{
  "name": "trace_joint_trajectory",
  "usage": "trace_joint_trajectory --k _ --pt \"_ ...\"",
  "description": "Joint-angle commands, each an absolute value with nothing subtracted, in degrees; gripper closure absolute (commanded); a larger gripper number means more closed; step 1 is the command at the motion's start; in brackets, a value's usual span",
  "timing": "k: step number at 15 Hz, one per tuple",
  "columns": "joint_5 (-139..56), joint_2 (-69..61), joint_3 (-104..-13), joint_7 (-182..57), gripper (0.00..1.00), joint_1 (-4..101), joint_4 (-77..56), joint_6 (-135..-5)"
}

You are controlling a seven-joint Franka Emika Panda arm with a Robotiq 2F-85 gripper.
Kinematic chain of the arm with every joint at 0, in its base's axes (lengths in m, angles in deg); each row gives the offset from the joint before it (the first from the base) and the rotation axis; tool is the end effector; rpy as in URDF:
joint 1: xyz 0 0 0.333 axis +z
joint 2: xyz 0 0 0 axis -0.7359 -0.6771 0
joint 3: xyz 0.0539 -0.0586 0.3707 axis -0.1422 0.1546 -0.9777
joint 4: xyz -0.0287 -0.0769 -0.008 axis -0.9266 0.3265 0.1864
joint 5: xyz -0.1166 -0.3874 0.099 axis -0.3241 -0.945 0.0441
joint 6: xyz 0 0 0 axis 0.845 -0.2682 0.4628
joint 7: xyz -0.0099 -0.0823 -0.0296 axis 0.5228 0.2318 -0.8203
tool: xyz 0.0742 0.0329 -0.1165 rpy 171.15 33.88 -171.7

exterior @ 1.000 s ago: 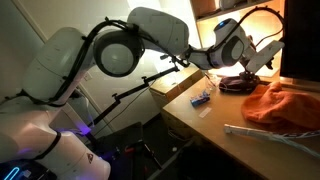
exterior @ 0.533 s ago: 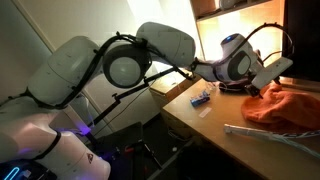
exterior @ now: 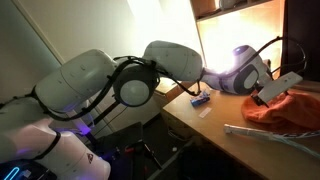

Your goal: Pick up the towel and wipe the screen of the computer monitor

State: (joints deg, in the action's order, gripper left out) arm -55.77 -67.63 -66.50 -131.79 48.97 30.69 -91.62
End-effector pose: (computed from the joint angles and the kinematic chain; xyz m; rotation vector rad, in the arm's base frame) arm 0.8890 0.0636 0.0256 2.1132 1.7944 0.4599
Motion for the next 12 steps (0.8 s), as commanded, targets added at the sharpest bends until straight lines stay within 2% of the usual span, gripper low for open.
trace_joint_trajectory --k 1,4,5,12 --pt "-54.4 -72.2 -67.0 -131.8 0.0 48.3 38.9 -90.1" --pt "-54.6 -74.6 -65.3 -130.6 0.0 48.6 43.5 -88.9" --pt "-54.4 -71.8 -63.9 -129.6 0.0 48.7 39.1 -92.0" --pt "-55.1 -72.1 -60.9 -125.5 0.0 49.4 38.8 -91.7"
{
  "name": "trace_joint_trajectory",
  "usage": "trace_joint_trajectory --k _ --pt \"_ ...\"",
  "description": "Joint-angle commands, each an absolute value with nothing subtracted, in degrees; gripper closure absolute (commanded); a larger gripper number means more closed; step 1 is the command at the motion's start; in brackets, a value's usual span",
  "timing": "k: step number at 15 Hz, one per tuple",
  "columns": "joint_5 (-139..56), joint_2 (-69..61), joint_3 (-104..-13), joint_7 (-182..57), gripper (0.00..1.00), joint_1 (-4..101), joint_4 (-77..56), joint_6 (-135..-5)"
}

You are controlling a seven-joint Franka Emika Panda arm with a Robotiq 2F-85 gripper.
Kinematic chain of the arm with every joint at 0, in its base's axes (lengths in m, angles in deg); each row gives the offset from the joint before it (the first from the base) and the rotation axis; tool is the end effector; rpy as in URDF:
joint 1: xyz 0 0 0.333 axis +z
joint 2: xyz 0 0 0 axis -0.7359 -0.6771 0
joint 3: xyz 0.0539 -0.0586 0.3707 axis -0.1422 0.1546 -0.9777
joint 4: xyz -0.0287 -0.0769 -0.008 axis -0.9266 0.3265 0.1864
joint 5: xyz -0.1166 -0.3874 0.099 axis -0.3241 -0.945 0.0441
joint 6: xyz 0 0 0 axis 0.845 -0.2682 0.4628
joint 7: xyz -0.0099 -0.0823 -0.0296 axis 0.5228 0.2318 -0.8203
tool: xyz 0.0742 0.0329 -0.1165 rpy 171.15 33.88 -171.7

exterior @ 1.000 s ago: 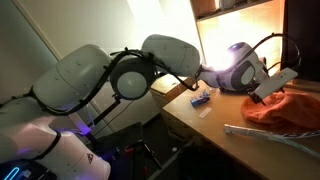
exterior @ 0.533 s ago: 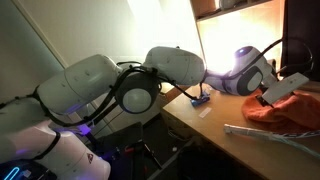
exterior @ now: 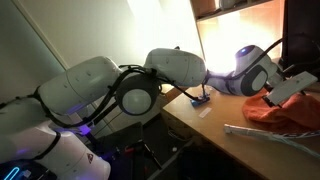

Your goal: Pick up the towel and wipe the screen of the computer monitor

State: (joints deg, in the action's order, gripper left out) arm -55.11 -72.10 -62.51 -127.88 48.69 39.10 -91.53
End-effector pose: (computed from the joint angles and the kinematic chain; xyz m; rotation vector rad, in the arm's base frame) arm 0.9071 0.0272 0.0289 2.1192 1.6527 0.4833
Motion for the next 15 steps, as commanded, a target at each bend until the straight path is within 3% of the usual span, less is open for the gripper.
trace_joint_trajectory --k 1,5,6,8,15 --pt "-55.0 -72.1 -61.2 -125.4 0.0 49.2 38.5 -91.7" --pt "-54.3 -72.4 -62.3 -124.4 0.0 48.6 37.7 -92.5" --pt "-54.2 -72.5 -62.7 -124.4 0.25 48.4 37.6 -92.7" --pt "-53.8 -72.7 -63.1 -123.2 0.34 48.2 37.9 -93.5" --pt "-56.4 -72.7 -62.0 -118.6 0.88 53.8 39.8 -102.8"
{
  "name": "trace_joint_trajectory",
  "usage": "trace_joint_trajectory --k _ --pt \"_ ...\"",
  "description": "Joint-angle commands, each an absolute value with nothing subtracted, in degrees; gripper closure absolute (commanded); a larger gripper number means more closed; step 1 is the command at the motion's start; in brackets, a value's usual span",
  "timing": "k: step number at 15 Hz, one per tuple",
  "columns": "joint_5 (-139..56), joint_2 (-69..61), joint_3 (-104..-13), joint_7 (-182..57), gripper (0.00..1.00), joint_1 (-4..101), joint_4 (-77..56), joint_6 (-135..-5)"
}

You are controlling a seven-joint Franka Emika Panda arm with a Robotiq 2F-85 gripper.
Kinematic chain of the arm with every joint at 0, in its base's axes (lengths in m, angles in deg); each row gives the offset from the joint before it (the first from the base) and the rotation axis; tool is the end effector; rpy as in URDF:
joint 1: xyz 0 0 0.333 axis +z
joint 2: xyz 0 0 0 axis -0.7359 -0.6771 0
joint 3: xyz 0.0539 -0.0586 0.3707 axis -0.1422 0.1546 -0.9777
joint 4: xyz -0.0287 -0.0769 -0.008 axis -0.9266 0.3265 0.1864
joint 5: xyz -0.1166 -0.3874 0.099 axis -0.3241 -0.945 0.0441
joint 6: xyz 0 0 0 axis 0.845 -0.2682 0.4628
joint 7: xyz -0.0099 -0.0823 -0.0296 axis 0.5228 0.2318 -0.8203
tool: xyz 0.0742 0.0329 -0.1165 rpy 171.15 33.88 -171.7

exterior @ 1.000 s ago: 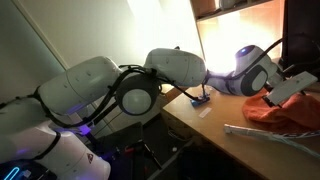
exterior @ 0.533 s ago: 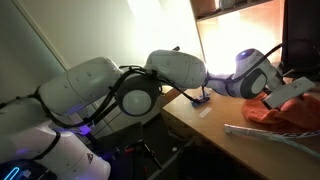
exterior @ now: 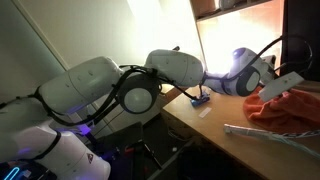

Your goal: Pick up the towel and wipe the screen of the computer monitor

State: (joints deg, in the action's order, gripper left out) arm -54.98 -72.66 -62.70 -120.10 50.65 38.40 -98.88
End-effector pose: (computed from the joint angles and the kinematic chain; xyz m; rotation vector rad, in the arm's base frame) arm 0.9079 0.0656 0.0323 2.1627 1.5401 0.6727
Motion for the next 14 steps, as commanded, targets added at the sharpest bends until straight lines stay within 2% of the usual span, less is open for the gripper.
trace_joint_trajectory --k 1,2,7,8,10,14 --pt "-56.6 -71.9 -61.6 -118.7 0.95 55.0 39.3 -104.8" --pt "-56.9 -71.2 -62.0 -119.5 1.0 56.1 39.1 -106.2" --pt "-57.4 -68.6 -62.0 -120.9 1.0 59.7 39.9 -106.7" --pt "-57.2 -68.1 -62.0 -121.1 0.74 59.8 40.0 -105.8" --pt "-56.8 -67.7 -62.7 -121.7 0.68 59.5 39.6 -104.6" --pt "-56.4 -68.0 -62.6 -121.7 0.37 57.6 38.5 -99.1"
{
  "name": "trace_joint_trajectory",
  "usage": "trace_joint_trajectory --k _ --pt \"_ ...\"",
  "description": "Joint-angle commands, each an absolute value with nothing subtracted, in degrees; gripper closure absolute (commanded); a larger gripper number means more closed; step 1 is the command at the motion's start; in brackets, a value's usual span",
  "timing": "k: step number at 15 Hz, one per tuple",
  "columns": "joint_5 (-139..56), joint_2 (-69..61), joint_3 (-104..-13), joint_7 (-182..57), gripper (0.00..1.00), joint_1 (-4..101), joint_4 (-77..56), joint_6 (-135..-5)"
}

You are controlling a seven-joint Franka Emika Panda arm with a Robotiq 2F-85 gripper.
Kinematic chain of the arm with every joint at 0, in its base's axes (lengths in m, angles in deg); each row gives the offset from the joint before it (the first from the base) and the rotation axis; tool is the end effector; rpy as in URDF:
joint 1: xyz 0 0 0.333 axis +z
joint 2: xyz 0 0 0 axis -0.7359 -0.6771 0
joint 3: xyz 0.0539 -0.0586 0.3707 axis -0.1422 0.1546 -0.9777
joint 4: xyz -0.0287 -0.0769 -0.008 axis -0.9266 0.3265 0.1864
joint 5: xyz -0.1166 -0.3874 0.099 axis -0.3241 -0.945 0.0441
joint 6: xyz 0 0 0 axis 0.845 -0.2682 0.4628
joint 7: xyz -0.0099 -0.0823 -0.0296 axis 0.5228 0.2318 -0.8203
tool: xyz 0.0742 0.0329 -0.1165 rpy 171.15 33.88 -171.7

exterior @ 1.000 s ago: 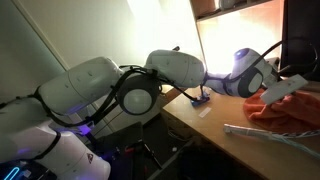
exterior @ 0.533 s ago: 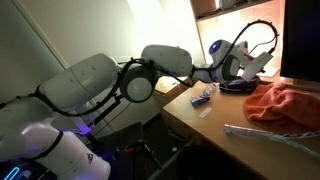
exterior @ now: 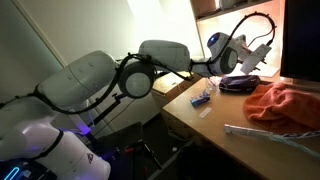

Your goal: Pick up the towel and wipe the screen of the computer monitor

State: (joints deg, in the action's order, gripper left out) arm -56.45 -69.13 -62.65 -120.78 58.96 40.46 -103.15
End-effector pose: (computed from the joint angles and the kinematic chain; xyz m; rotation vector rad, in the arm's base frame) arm 0.9145 0.2059 0.1197 1.9262 1.6618 0.8956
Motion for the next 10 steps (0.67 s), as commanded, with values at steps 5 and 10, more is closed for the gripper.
trace_joint_trajectory --k 5,10 --pt "-54.8 -69.9 -64.7 -122.2 0.01 53.5 37.9 -93.3" --pt "-53.8 -71.1 -65.6 -121.1 0.0 50.3 38.0 -91.2"
